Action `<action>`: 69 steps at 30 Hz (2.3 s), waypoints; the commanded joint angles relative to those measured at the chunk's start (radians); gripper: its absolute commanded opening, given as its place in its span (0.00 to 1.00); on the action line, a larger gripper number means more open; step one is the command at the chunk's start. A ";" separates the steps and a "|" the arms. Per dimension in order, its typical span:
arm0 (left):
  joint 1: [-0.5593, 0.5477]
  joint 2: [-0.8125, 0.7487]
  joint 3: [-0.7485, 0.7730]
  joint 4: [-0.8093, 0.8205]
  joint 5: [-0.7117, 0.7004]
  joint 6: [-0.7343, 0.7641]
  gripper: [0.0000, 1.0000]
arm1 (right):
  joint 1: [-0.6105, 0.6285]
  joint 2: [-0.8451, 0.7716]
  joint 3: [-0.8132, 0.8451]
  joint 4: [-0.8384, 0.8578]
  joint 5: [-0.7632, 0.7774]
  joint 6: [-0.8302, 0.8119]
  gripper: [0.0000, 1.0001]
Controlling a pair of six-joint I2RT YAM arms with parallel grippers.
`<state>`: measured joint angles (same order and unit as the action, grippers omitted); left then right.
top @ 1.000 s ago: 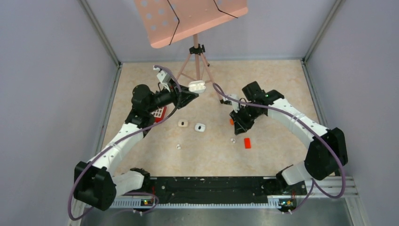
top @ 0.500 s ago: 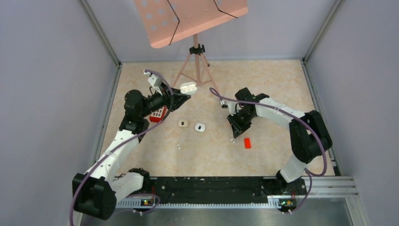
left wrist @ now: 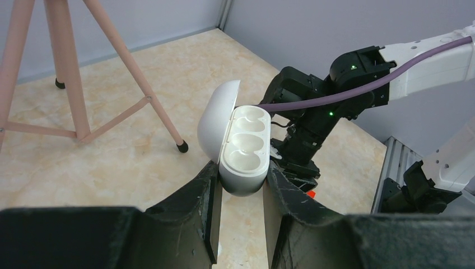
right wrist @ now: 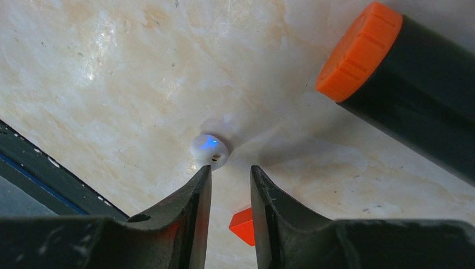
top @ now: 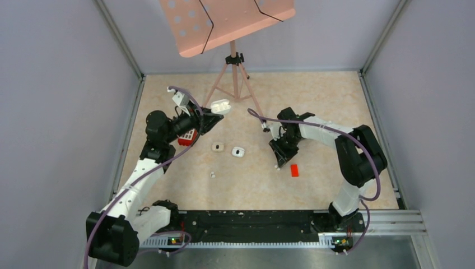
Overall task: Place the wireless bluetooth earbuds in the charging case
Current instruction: Pick up the earbud from the center of the board, then place the earbud in the charging case.
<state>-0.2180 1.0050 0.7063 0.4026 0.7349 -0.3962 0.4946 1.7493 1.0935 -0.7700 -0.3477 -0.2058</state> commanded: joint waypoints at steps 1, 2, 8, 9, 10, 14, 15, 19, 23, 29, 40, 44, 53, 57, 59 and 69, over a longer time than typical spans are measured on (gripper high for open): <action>0.009 -0.026 -0.010 0.029 -0.020 -0.004 0.00 | 0.010 0.009 0.024 0.018 0.009 0.000 0.33; 0.009 -0.027 -0.010 0.029 -0.021 -0.003 0.00 | 0.015 0.009 0.024 0.019 0.009 0.000 0.34; 0.011 -0.029 -0.020 0.024 -0.028 0.006 0.00 | 0.047 0.004 0.017 0.030 0.013 0.007 0.35; 0.011 -0.029 -0.022 0.025 -0.029 0.009 0.00 | 0.052 0.004 0.015 0.033 0.015 0.009 0.34; 0.011 -0.029 -0.023 0.024 -0.029 0.009 0.00 | 0.056 0.004 0.013 0.035 0.018 0.011 0.34; 0.012 -0.030 -0.029 0.021 -0.031 0.013 0.00 | 0.072 0.000 0.012 0.040 0.025 0.014 0.35; 0.012 -0.032 -0.031 0.021 -0.032 0.015 0.00 | 0.074 -0.001 0.012 0.041 0.027 0.016 0.35; 0.012 -0.036 -0.037 0.020 -0.037 0.018 0.00 | 0.082 -0.005 0.009 0.044 0.032 0.022 0.32; 0.012 -0.040 -0.045 0.020 -0.039 0.022 0.00 | 0.085 -0.016 0.013 0.041 0.029 0.025 0.17; 0.012 -0.041 -0.054 0.022 -0.043 0.022 0.00 | 0.087 -0.052 0.025 0.032 0.042 0.016 0.00; 0.003 0.012 -0.042 0.016 0.101 0.122 0.00 | 0.089 -0.240 0.294 -0.115 0.067 -0.334 0.00; -0.018 0.043 -0.014 -0.023 0.150 0.208 0.00 | 0.136 -0.297 0.447 -0.122 0.147 -0.419 0.00; -0.077 0.093 0.031 -0.064 0.184 0.267 0.00 | 0.346 -0.244 0.695 -0.131 0.302 -0.538 0.00; -0.080 0.099 0.041 -0.060 0.185 0.253 0.00 | 0.392 -0.199 0.756 -0.131 0.307 -0.550 0.00; -0.080 0.098 0.048 -0.052 0.184 0.238 0.00 | 0.400 -0.175 0.781 -0.130 0.300 -0.545 0.00; -0.079 0.099 0.056 -0.009 0.175 0.167 0.00 | 0.427 -0.147 0.799 -0.135 0.235 -0.586 0.00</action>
<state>-0.2955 1.1046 0.7185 0.3328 0.9005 -0.1982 0.8906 1.6054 1.8359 -0.9081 -0.0818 -0.7643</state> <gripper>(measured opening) 0.339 0.006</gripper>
